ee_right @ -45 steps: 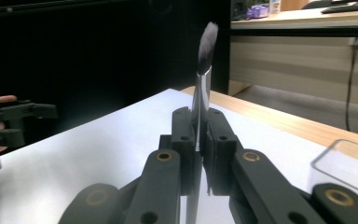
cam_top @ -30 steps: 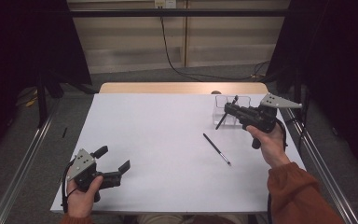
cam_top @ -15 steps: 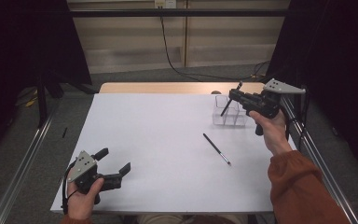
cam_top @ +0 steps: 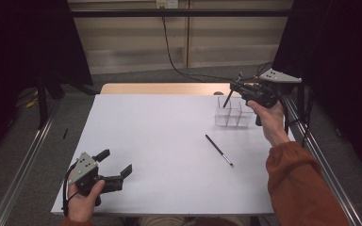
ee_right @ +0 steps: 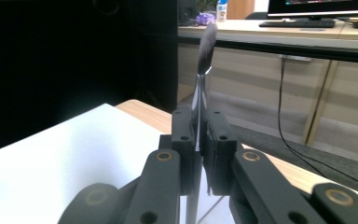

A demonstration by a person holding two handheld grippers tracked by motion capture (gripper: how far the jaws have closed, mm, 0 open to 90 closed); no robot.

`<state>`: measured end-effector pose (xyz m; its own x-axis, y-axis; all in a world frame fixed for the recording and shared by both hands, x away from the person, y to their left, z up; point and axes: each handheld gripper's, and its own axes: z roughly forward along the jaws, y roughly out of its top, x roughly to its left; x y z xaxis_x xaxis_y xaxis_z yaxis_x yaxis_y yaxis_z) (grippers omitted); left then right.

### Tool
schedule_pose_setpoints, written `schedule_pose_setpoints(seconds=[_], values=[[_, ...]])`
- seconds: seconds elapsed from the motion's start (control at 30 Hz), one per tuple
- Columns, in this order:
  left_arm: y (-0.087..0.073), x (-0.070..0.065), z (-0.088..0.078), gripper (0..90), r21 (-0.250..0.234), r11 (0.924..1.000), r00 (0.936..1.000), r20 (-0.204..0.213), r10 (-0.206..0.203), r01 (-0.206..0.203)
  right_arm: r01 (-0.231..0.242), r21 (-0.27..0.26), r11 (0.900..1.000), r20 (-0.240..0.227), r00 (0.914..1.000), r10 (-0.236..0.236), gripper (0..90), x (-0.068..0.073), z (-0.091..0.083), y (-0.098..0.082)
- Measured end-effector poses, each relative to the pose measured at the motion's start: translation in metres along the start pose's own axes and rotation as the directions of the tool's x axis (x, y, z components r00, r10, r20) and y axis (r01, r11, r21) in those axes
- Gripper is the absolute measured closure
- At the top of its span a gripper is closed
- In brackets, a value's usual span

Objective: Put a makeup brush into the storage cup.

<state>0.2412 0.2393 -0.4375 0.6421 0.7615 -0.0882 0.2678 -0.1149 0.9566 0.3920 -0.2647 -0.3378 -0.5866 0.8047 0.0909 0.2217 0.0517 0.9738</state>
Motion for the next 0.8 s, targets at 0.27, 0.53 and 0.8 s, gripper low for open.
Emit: schedule_pose_setpoints(seconds=[0.27,0.53,0.8], values=[[0.0,0.001,0.0,2.5,0.003,1.0,1.0,0.0,0.001,-0.001,0.018,0.037,0.999,0.055,0.9983,-0.02,83.9,-0.007,0.015,-0.003],[0.0,0.002,0.0,2.5,0.002,0.9999,0.9999,0.002,0.011,-0.011,0.018,0.059,0.998,0.056,0.9982,-0.021,83.9,-0.009,0.022,-0.008],[0.0,0.002,0.0,2.5,0.007,0.9999,0.9999,0.001,0.014,-0.014,0.007,0.076,0.997,0.058,0.9982,-0.011,83.9,-0.014,0.023,-0.014]])
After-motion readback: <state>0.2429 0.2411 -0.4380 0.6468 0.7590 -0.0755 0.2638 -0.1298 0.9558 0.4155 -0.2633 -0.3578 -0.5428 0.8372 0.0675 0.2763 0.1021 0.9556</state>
